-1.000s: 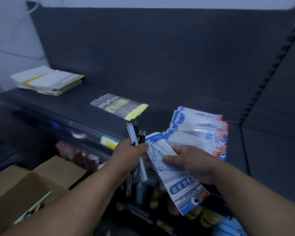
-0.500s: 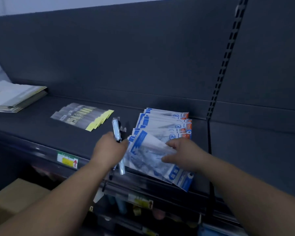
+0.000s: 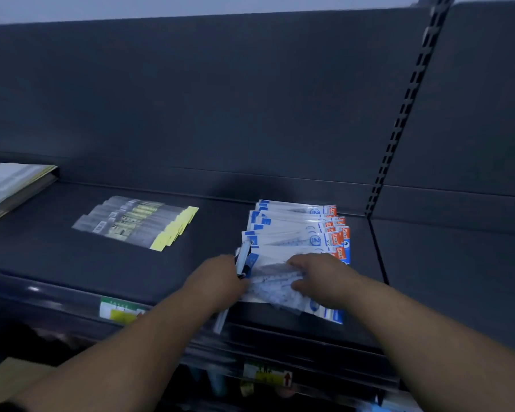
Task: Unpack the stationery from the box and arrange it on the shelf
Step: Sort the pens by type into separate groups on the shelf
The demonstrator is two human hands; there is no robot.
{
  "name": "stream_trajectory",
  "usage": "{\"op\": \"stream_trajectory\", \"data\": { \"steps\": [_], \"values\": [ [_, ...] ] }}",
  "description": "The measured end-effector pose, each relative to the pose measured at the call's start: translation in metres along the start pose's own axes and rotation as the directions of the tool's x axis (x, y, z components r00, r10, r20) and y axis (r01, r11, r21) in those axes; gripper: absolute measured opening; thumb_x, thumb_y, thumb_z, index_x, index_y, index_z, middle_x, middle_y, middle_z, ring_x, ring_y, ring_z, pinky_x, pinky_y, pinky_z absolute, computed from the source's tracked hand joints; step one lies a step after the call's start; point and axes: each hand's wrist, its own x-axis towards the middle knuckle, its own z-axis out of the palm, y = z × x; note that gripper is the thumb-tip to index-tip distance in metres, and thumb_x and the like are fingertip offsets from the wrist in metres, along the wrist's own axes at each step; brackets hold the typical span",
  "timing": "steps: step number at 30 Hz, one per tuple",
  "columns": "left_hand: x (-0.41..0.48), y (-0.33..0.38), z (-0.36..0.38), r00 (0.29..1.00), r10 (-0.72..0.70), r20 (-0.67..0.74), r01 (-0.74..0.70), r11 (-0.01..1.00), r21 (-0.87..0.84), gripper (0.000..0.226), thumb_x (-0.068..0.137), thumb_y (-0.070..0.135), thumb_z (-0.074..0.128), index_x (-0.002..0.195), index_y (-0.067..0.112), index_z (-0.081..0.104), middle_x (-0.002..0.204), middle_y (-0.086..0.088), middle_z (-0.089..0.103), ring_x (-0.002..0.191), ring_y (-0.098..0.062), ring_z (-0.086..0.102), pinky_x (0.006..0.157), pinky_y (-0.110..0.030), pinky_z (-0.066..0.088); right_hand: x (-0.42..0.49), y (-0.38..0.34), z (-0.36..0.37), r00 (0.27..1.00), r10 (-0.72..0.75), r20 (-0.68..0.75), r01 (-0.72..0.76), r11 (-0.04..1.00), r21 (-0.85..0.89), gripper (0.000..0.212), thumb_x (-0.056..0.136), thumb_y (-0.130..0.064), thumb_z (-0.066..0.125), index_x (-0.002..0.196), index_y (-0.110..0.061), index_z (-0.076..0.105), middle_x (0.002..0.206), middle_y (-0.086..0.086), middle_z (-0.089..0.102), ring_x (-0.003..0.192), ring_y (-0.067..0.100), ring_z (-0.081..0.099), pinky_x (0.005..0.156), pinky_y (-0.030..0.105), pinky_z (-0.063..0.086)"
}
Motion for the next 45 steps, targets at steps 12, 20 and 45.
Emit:
{"op": "stream_trajectory", "data": {
  "steps": [12,20,45],
  "values": [
    [0.007,-0.014,-0.01,0.988,-0.018,0.152,0.003,0.995,0.1,0.026,0.087,0.039,0.061,0.09,0.016,0.049,0.081,0.002,0.049,0.067,-0.009,0.048,0.055,-0.023,0.038,-0.008,0.004,0.017,0.947,-0.02,-0.32,0.105,0.963,0.249,0.043,0.086,-0.031,0.07,0.128,-0.031,0.058,0.124,-0.011,0.057,0.108,0.008,0.055,0.093,0.016,0.04],
    [0.023,-0.013,-0.003,0.998,-0.036,0.056,0.042,0.991,-0.126,0.033,0.084,0.043,0.062,0.098,0.014,0.055,0.088,0.0,0.058,0.075,-0.013,0.056,0.057,-0.025,0.043,0.017,0.029,0.004,0.982,0.14,-0.128,-0.15,0.986,-0.07,0.084,0.084,-0.071,0.046,0.152,-0.038,0.009,0.162,-0.009,-0.004,0.149,0.016,-0.004,0.121,0.043,0.005],
    [0.058,0.021,-0.004,0.996,0.011,0.084,0.009,0.971,-0.239,0.02,0.084,0.032,0.063,0.1,0.021,0.056,0.092,0.004,0.06,0.084,-0.013,0.058,0.069,-0.027,0.045,0.021,0.042,0.0,0.953,0.052,-0.299,-0.09,0.989,-0.114,0.07,0.085,-0.071,0.042,0.145,-0.036,0.032,0.156,-0.009,0.026,0.144,0.011,0.02,0.12,0.04,-0.001]
  ]
}}
